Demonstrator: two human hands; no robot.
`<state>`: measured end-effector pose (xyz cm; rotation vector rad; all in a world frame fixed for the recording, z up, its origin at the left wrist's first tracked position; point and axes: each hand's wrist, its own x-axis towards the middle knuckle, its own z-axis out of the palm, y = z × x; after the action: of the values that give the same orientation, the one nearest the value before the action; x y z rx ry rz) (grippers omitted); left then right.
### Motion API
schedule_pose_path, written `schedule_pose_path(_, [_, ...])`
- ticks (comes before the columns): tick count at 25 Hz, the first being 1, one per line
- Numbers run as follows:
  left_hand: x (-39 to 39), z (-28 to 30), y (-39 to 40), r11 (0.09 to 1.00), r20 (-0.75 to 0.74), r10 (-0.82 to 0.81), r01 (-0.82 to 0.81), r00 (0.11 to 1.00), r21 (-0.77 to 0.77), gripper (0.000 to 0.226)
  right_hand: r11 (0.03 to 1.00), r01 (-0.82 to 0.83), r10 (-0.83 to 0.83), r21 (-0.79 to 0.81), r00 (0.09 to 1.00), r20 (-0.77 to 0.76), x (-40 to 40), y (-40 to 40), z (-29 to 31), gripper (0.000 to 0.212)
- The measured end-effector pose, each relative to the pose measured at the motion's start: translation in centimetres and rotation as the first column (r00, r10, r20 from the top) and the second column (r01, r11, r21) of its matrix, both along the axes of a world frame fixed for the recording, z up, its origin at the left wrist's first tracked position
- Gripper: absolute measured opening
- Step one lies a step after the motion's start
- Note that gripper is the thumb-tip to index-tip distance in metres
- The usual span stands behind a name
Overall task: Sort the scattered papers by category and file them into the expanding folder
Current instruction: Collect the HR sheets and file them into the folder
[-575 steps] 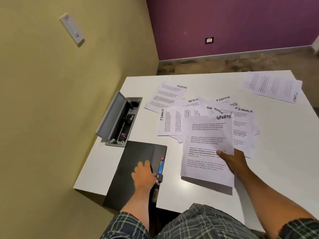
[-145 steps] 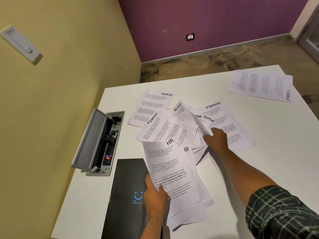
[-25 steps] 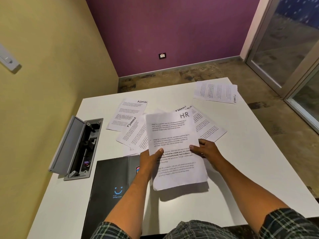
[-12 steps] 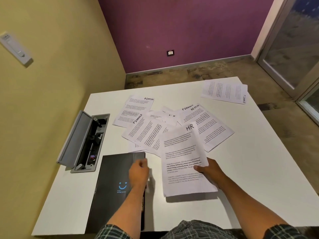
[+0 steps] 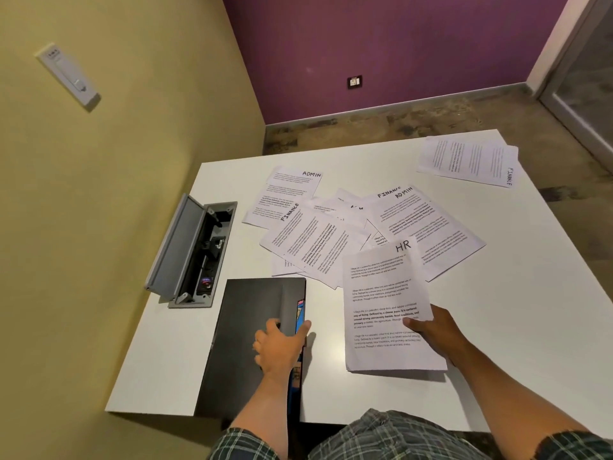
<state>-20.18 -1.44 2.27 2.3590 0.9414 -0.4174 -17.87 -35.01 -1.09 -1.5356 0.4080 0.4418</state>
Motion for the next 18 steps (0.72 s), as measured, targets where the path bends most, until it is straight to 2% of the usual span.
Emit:
schedule_pose_path(2, [-0.1, 0.2, -0.3, 0.996, 0.016, 0.007, -0.006, 1.0, -0.088, 0.041, 1.0, 0.003, -0.003, -0.008, 1.0, 0.001, -0.1, 0.4, 0.3, 0.034])
schedule_pose_path(4, [-0.5, 0.0, -0.6, 0.998, 0.03, -0.054, 0.055, 0.998, -0.04, 0.027, 1.0, 0.006, -0.006, 0.001, 1.0, 0.005, -0.3, 0.4, 0.3, 0.033])
schedule_pose_path(6, [-0.9, 0.0, -0.4, 0.995, 0.042, -0.085, 0.083, 0.996, 0.047, 0.033, 1.0, 0.013, -0.013, 0.018, 1.0, -0.01, -0.5, 0.4, 0.1, 0.035])
schedule_pose_path(10, [-0.8, -0.1, 0.1, 0.999, 0.036, 0.03, -0.029, 0.999, -0.015, 0.073, 0.999, 0.044, -0.042, 0.028, 0.998, -0.049, -0.7, 0.0, -0.5, 0.035])
schedule_pose_path(11, [-0.7, -0.2, 0.0, 1.0, 0.034, 0.022, -0.022, 0.999, -0.004, 0.077, 0.998, 0.053, -0.051, 0.03, 0.997, -0.055, -0.8, 0.0, -0.7, 0.035])
schedule_pose_path(16, [-0.5, -0.8, -1.1, 0.987, 0.112, -0.157, 0.16, 0.981, -0.017, 0.045, 0.997, 0.071, -0.069, 0.038, 0.996, -0.064, -1.3, -0.1, -0.6, 0.036])
schedule_pose_path(18, [-0.3, -1.0, -1.8, 0.971, 0.074, -0.238, 0.239, 0.968, -0.008, 0.045, 0.994, 0.089, -0.086, 0.06, 0.995, -0.054, -1.4, 0.0, -0.5, 0.038])
